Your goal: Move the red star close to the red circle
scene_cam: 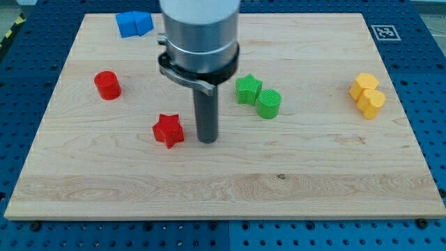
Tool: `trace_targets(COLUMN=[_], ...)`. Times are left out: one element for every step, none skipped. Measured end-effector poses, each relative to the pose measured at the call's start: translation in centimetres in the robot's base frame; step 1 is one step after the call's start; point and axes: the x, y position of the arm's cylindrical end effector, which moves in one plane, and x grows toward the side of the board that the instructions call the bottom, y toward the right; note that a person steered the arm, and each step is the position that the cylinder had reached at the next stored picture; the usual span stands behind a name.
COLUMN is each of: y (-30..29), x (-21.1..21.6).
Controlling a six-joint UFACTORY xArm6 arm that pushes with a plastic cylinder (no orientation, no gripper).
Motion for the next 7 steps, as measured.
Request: trace_targets(y=[-3.5, -5.6, -3.6, -0.8, -1.5, -5.5, -9.1], x=[-2.1, -2.7, -2.2, 1.4, 4.0, 2.9, -0.2])
